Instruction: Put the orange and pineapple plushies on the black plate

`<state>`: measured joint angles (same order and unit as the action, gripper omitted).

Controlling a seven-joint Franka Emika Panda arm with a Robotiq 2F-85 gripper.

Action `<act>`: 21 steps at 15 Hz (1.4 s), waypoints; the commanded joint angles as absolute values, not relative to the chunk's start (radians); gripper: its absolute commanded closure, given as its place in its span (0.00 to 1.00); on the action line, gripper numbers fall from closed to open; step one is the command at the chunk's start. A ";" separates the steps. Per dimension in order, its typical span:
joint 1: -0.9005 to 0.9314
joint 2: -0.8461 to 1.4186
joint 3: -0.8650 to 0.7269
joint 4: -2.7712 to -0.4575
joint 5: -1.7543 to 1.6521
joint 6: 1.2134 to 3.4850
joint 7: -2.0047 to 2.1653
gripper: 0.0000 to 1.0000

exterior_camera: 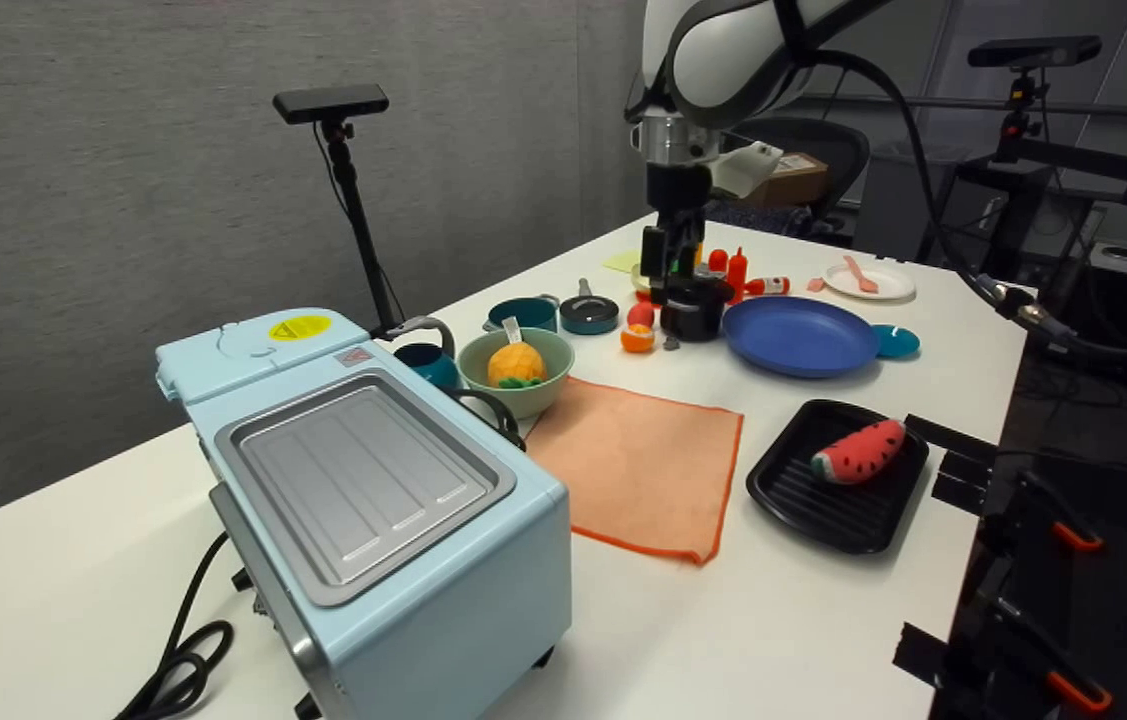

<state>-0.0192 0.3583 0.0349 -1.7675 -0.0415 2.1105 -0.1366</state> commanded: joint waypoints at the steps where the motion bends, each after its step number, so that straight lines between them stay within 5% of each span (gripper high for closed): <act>1: -0.007 0.503 0.059 -1.614 0.006 2.147 -0.151 0.00; 21: 0.102 1.050 0.062 -0.911 0.019 2.096 0.041 0.00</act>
<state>0.0916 0.9758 0.0756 -1.0545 0.0087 2.1411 0.0099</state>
